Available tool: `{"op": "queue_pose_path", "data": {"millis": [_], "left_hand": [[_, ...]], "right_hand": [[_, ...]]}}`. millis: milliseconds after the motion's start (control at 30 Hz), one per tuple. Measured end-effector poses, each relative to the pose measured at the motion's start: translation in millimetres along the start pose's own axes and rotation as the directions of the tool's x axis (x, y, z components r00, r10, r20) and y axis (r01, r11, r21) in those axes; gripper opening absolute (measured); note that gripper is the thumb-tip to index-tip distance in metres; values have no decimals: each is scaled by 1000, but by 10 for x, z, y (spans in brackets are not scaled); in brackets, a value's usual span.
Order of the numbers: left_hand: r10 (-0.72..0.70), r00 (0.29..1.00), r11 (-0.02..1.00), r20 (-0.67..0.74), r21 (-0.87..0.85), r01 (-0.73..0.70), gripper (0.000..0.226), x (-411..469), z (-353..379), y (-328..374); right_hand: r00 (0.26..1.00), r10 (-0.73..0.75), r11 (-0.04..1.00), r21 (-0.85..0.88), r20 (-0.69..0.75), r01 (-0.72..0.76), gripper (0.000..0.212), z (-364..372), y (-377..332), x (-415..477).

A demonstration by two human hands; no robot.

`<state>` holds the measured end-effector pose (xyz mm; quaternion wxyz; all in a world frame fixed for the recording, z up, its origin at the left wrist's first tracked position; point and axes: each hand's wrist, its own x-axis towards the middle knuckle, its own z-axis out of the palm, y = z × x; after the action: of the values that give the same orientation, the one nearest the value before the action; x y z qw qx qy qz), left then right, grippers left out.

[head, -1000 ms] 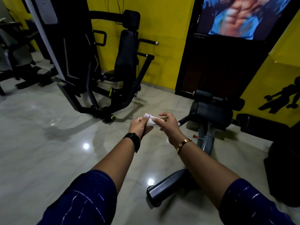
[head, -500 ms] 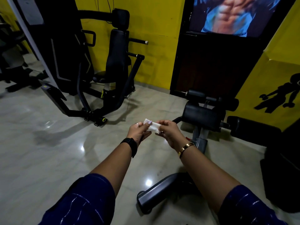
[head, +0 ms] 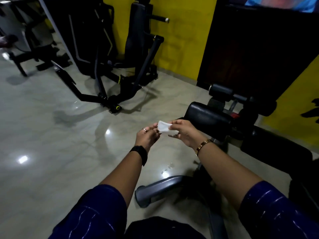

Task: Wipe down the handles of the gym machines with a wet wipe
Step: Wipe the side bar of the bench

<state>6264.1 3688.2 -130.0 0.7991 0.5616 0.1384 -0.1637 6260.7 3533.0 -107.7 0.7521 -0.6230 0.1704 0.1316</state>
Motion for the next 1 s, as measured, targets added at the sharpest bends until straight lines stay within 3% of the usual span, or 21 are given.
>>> {"op": "queue_pose_path", "data": {"millis": [133, 233, 367, 433, 467, 533, 600, 700, 767, 833, 933, 1000], "left_hand": [[25, 982, 999, -186, 39, -18, 24, 121, -107, -130], [31, 968, 990, -248, 141, 5, 11, 283, -230, -217], [-113, 962, 993, -247, 12, 120, 36, 558, -247, -202], [-184, 958, 982, -221, -81, 170, 47, 693, -231, -201], [-210, 954, 975, -214, -119, 187, 48, 758, -231, -214], [-263, 943, 959, -205, -164, 232, 49, 871, -222, -244], [-292, 936, 947, -196, -196, 255, 58, 997, -238, -291], [-309, 930, 931, -198, -261, 254, 63, 1110, -291, -338], [-326, 928, 909, -179, -330, 256, 69, 1173, -332, -373], [-339, 927, 895, -159, -359, 266, 77, 1207, -369, -408], [-345, 930, 886, -126, -370, 279, 83, 1262, -395, -437], [-343, 932, 879, -117, -390, 274, 83, 1242, -370, -401]], "right_hand": [[992, 112, 977, 188, -61, -99, 17, -83, 83, 87], [973, 211, 927, 334, -90, -170, 12, -157, 188, 208], [968, 206, 916, 377, -145, -138, 10, -235, 308, 480], [981, 130, 958, 273, -142, -87, 16, -184, 319, 640], [984, 73, 989, 141, -160, -51, 19, -153, 308, 715], [972, -136, 954, -291, -192, 76, 21, -64, 270, 862], [930, -356, 726, -654, -89, 215, 29, 51, 246, 963], [847, -455, 304, -845, 277, 440, 37, 241, 320, 1050], [789, -312, -23, -835, 529, 550, 34, 332, 469, 1130], [746, -204, -250, -771, 633, 586, 31, 345, 609, 1169], [669, -206, -465, -673, 715, 575, 30, 287, 775, 1256], [612, -185, -516, -606, 769, 606, 38, 250, 820, 1323]]}}
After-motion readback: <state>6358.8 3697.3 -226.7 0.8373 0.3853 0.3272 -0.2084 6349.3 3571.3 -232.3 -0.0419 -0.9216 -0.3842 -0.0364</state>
